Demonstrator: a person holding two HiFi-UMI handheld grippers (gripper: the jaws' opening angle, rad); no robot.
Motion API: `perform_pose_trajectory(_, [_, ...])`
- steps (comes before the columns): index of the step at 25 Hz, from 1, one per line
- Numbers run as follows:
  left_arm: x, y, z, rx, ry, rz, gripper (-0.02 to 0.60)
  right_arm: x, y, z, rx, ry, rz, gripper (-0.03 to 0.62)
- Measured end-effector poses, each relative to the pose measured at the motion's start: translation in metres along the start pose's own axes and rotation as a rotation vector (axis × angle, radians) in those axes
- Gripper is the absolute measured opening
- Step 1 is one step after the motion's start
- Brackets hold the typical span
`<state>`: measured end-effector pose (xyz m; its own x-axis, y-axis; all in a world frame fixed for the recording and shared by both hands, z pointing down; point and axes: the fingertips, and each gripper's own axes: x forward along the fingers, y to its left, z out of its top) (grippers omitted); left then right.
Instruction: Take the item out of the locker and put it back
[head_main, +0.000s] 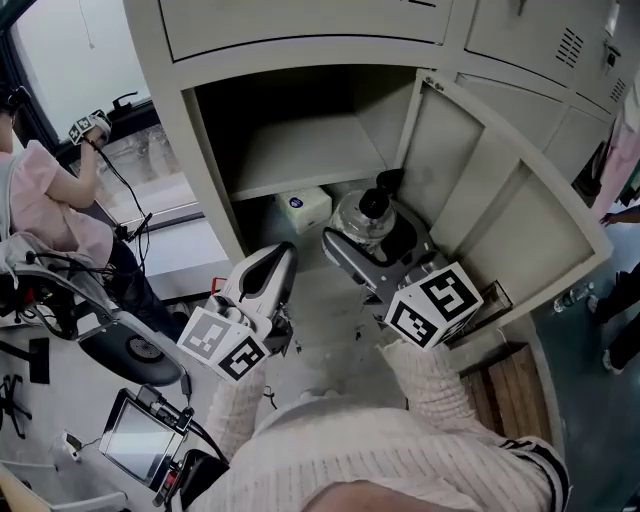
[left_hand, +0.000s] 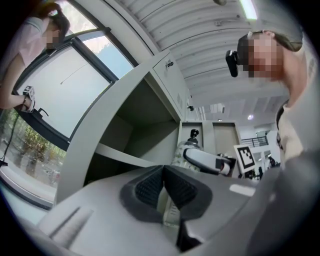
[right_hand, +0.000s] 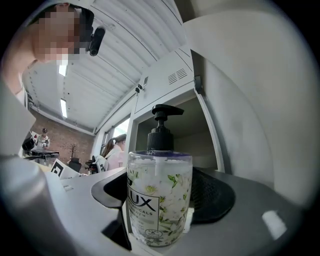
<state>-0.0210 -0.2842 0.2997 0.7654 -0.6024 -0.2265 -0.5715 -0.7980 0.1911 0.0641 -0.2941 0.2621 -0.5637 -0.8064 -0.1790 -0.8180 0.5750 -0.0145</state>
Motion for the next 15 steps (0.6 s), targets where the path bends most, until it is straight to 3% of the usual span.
perform_pose_trajectory(5, [-0.0005, 0.0011, -0.0003, -0.017, -0.007, 0.013, 0.005, -0.0033, 0.0032, -0.0044, -0.012, 0.005, 0.019, 0.364])
perform_pose_trajectory(15, [0.0030, -0.0057, -0.0049, 0.021, 0.033, 0.012, 0.006, -0.0015, 0.0081, -0.0067, -0.043, 0.024, 0.041, 0.364])
